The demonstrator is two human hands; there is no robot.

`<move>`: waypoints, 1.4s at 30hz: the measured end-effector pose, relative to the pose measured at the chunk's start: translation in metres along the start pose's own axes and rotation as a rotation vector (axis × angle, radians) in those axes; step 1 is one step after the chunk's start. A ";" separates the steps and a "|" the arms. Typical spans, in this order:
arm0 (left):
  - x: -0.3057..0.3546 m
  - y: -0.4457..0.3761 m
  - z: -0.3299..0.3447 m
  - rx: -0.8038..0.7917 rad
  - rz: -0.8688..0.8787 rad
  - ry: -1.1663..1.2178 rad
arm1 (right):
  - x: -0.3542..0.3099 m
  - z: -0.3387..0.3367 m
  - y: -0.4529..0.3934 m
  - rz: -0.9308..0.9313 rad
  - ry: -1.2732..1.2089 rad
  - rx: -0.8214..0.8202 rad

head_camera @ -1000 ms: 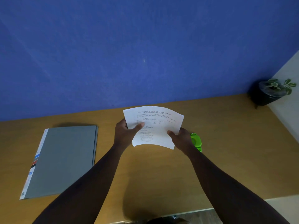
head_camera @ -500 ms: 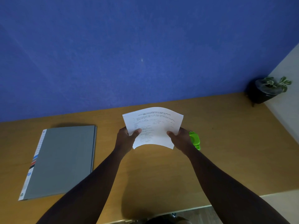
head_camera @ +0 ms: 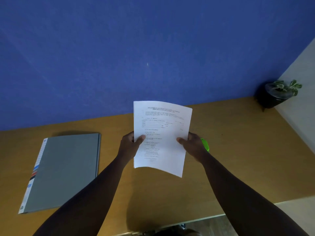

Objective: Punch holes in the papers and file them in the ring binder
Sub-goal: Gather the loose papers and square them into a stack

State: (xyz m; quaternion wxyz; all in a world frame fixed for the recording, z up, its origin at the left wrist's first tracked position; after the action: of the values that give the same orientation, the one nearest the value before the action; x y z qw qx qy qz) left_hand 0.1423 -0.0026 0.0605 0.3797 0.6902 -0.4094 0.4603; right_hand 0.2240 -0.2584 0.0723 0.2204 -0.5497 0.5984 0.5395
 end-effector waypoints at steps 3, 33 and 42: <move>-0.002 -0.001 -0.004 -0.012 -0.024 0.059 | 0.005 -0.005 0.000 0.052 -0.151 -0.030; -0.002 0.024 0.026 -0.006 -0.285 0.601 | 0.033 0.010 0.003 0.264 -0.880 0.026; -0.002 0.021 0.023 0.051 -0.247 0.507 | 0.028 0.008 0.003 0.240 -0.836 -0.042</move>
State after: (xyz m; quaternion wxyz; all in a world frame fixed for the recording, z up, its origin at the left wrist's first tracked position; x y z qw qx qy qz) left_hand 0.1298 -0.0307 0.0550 0.5056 0.6070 -0.2025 0.5787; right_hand 0.2102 -0.2637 0.0466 0.3682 -0.2152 0.5062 0.7496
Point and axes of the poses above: each hand's wrist, its own y-axis away from the middle knuckle, its own z-axis out of the palm, x = y × z, the point moved 7 cm from there along -y, towards the middle knuckle, and after that the axes turned 3 degrees about z, right-handed, at the moved point
